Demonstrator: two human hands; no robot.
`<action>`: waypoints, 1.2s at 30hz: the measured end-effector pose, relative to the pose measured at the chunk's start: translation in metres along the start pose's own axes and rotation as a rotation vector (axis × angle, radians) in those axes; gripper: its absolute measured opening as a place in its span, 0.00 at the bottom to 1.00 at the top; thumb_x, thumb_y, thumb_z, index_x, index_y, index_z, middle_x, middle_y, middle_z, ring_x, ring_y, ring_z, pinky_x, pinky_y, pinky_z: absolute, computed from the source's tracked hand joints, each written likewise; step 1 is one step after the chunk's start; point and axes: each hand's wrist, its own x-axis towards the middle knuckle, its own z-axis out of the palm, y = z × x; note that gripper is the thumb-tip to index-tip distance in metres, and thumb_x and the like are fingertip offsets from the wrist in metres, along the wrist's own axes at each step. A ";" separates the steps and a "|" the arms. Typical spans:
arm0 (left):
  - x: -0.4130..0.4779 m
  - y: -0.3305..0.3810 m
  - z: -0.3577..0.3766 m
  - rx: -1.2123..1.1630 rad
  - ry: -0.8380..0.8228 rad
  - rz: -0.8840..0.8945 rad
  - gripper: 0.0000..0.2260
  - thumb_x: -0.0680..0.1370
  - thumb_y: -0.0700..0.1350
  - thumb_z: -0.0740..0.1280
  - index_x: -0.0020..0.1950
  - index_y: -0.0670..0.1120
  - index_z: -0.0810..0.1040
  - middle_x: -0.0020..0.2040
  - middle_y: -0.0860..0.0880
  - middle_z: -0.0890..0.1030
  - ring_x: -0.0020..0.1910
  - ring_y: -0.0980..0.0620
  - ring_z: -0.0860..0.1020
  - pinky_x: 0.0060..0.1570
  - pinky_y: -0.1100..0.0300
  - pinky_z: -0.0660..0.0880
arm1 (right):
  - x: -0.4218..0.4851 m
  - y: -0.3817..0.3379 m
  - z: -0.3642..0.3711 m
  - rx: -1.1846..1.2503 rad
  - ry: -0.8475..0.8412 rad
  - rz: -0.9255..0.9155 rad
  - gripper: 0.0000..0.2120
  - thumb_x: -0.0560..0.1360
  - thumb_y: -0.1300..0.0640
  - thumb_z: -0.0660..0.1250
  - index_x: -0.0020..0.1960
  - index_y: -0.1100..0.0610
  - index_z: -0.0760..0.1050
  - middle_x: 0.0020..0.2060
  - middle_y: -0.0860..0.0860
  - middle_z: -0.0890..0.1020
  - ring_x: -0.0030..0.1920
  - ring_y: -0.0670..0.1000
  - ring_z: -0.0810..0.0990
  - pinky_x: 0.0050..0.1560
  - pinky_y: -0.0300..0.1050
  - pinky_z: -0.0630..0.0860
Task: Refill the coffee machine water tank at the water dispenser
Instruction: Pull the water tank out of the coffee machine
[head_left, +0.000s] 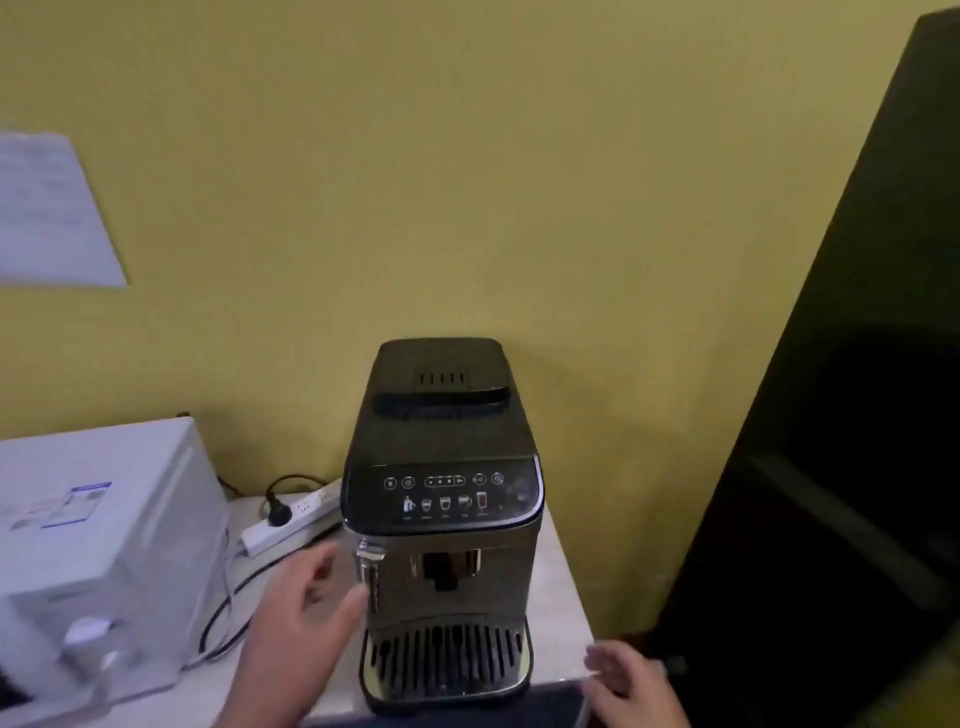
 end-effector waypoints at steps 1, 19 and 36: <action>0.018 0.004 0.002 0.022 -0.009 0.051 0.23 0.73 0.45 0.75 0.61 0.65 0.71 0.63 0.51 0.75 0.60 0.48 0.77 0.58 0.50 0.74 | 0.015 -0.012 0.014 -0.013 0.011 -0.042 0.16 0.68 0.68 0.74 0.44 0.46 0.79 0.46 0.56 0.85 0.42 0.51 0.84 0.43 0.33 0.77; 0.116 -0.024 0.033 0.180 -0.288 0.039 0.61 0.55 0.65 0.79 0.79 0.57 0.48 0.80 0.52 0.56 0.78 0.50 0.59 0.73 0.43 0.63 | 0.114 -0.068 0.091 0.013 -0.030 -0.010 0.25 0.65 0.57 0.80 0.59 0.57 0.75 0.49 0.49 0.84 0.49 0.47 0.82 0.46 0.38 0.76; 0.115 -0.027 0.034 0.142 -0.286 0.049 0.60 0.54 0.66 0.78 0.79 0.59 0.50 0.81 0.52 0.57 0.78 0.51 0.58 0.75 0.45 0.61 | 0.108 -0.066 0.100 -0.067 0.132 -0.072 0.23 0.64 0.50 0.81 0.52 0.56 0.76 0.42 0.45 0.84 0.44 0.46 0.81 0.38 0.31 0.70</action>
